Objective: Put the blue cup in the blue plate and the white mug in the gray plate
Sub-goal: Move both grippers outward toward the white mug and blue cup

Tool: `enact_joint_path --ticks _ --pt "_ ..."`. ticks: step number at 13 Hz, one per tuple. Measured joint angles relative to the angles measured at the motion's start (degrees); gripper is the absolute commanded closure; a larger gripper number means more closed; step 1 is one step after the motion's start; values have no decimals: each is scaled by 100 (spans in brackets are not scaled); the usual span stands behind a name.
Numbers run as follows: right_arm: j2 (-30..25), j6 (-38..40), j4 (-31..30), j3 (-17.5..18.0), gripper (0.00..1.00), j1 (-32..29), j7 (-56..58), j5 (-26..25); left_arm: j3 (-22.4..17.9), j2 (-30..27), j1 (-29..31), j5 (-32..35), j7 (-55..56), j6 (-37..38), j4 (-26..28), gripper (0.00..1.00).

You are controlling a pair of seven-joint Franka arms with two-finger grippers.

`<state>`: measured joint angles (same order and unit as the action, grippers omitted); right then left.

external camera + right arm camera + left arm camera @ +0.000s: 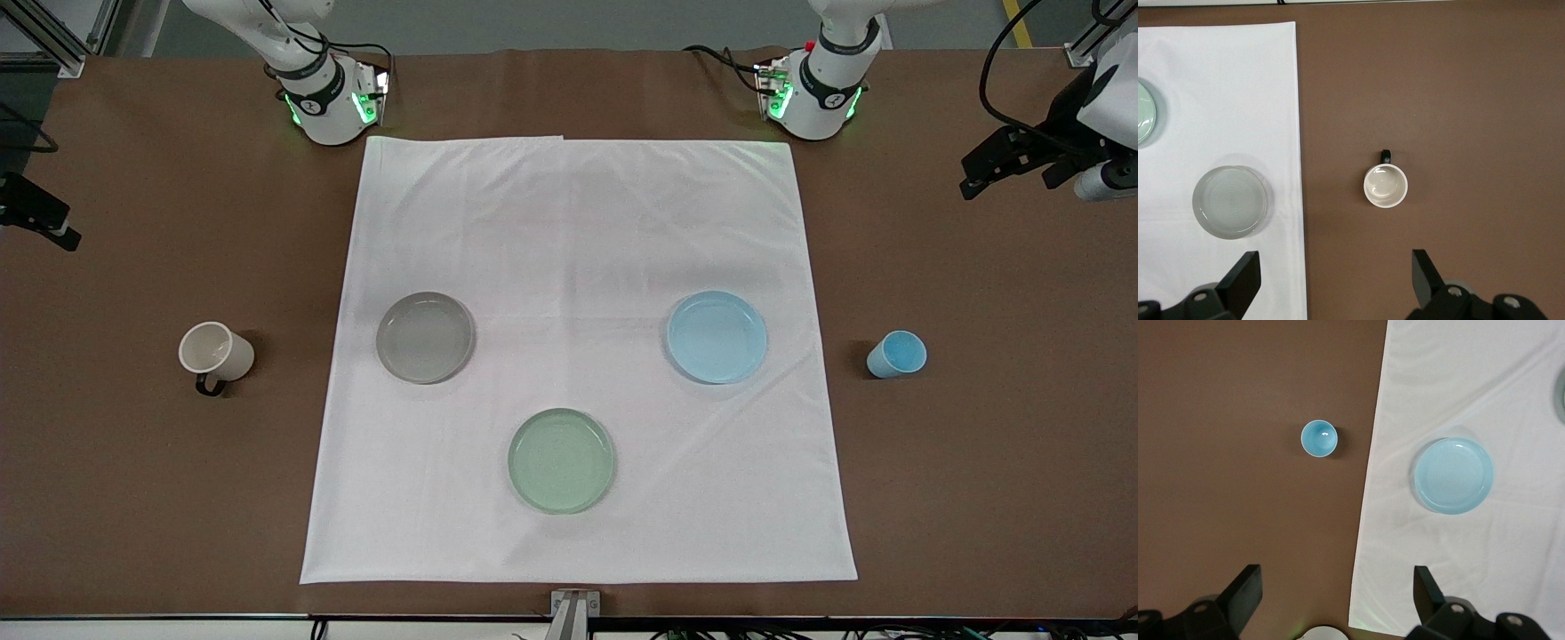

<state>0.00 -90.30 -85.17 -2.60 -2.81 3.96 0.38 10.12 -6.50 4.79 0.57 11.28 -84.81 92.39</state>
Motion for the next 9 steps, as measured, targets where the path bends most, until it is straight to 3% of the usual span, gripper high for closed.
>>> enact_joint_path --ticks 9 --pt "226 20 -18 26 0 52 9 -1 -122 391 49 8 -5 5 41 0"
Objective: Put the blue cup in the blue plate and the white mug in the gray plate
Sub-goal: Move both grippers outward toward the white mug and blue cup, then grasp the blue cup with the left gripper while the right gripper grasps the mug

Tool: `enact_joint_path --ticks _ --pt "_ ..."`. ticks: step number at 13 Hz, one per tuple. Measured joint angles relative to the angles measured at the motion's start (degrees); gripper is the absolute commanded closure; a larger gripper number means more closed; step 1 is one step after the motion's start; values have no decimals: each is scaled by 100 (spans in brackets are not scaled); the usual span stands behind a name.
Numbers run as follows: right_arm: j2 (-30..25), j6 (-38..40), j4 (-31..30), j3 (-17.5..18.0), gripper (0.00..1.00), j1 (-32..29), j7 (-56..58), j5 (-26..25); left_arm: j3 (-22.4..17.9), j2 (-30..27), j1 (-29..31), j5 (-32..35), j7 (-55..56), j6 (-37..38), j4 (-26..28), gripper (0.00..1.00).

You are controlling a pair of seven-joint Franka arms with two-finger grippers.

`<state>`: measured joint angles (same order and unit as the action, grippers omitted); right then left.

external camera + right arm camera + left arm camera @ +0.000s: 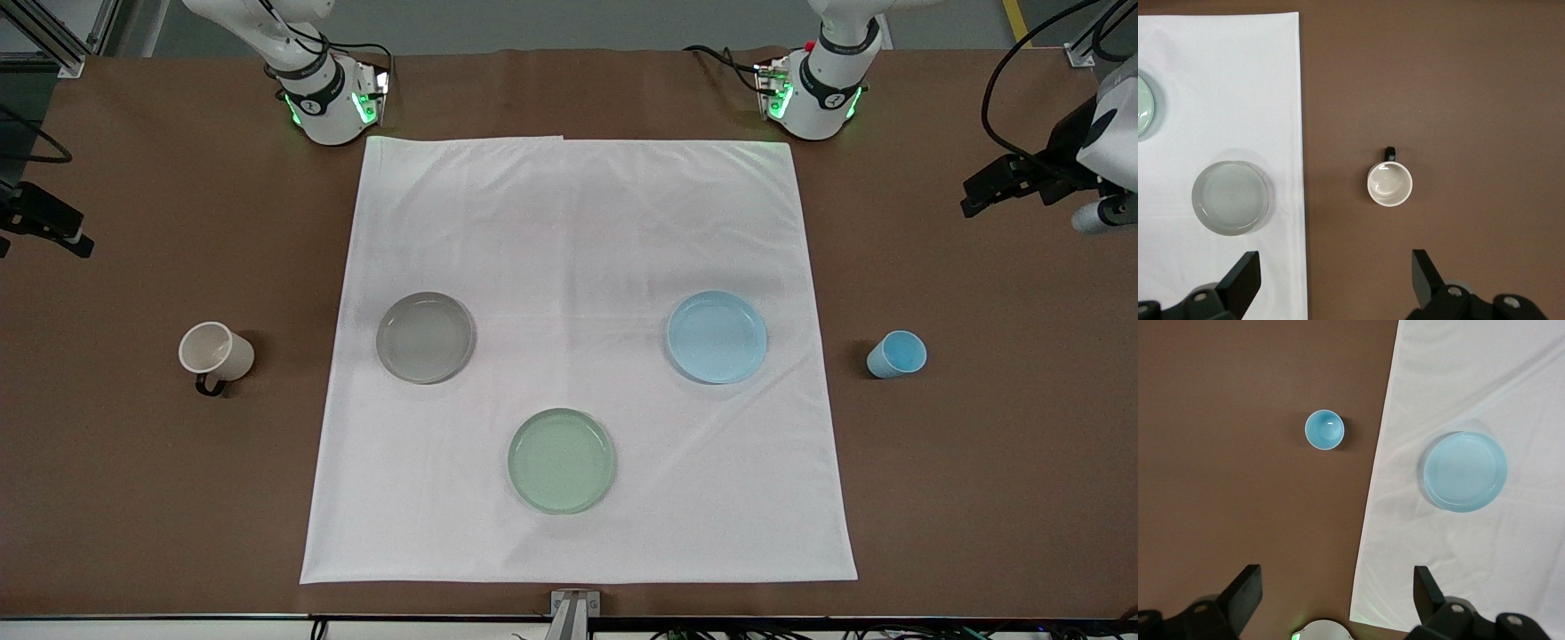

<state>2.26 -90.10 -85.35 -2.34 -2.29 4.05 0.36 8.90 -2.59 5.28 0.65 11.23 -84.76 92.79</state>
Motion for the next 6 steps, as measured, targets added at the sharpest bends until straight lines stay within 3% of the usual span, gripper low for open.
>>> enact_joint_path --ticks 3,6 --pt "658 -152 -56 -45 0 -76 -1 -22 -11 216 161 116 0 -505 394 0" --pt "1482 -695 -126 -65 0 -376 274 -28 -14 405 476 255 -11 -1864 1494 0"
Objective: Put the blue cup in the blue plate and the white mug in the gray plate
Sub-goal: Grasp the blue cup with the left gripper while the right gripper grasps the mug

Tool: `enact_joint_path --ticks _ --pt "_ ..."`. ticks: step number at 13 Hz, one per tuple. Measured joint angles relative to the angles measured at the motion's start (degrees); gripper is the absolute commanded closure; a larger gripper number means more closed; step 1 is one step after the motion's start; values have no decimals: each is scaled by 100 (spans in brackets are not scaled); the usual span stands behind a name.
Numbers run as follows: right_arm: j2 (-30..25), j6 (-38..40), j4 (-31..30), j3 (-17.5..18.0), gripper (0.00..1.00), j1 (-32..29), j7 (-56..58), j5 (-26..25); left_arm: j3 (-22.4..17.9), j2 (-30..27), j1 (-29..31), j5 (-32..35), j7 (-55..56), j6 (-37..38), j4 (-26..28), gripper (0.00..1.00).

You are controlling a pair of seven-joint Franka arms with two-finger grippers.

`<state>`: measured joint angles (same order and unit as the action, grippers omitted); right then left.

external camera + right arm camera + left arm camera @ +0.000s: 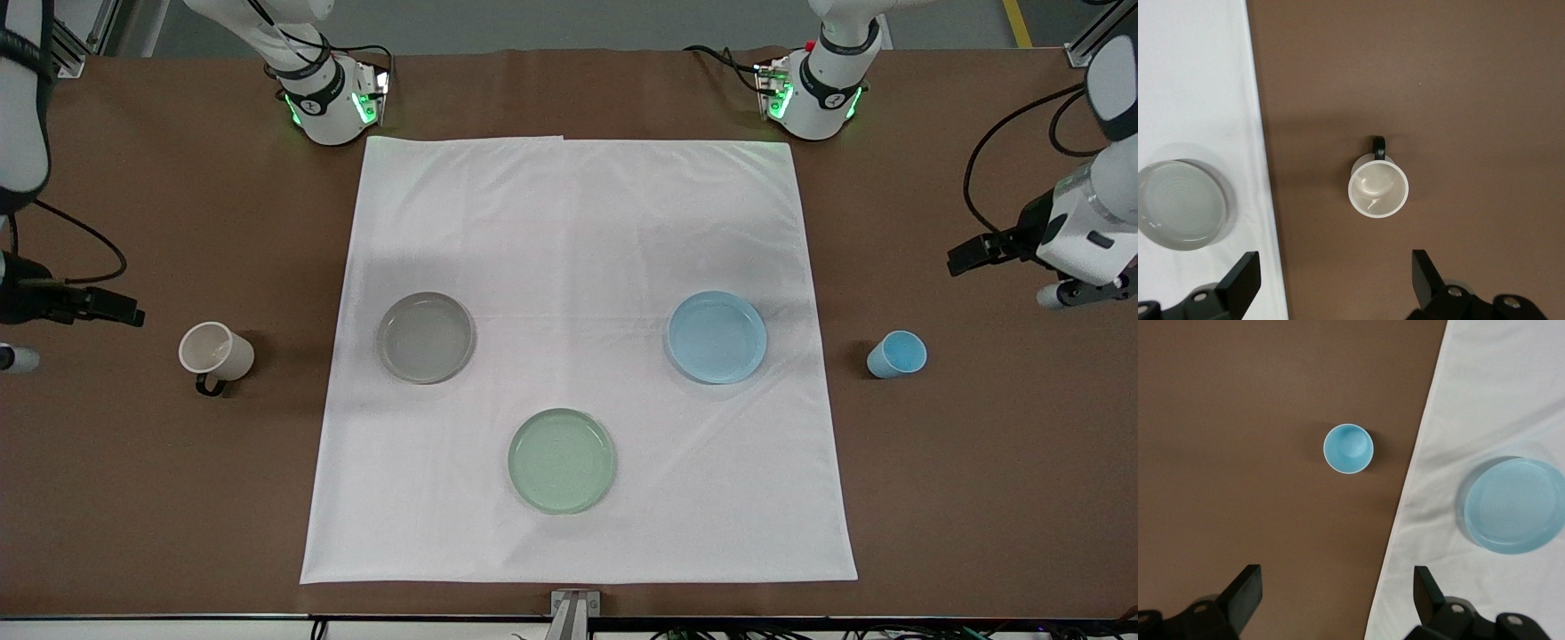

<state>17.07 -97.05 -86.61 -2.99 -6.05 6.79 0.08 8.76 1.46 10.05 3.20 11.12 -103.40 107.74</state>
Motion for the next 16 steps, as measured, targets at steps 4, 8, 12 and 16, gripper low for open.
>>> enact_joint_path --ticks 4,8,12,16 --pt "824 -1558 -464 -7 0 -297 472 0 -3 796 258 19 -60 -1343 702 2" --pt "1376 -2761 -841 -5 0 -321 490 0 -6 1544 381 191 -60 -1983 687 18" --pt "1741 -3514 -1126 -4 11 -323 490 0 -5 1907 419 367 -67 -2210 642 38" --pt "1787 -3669 -1436 -4 28 -323 492 0 -6 2225 503 433 -67 -2510 633 84"
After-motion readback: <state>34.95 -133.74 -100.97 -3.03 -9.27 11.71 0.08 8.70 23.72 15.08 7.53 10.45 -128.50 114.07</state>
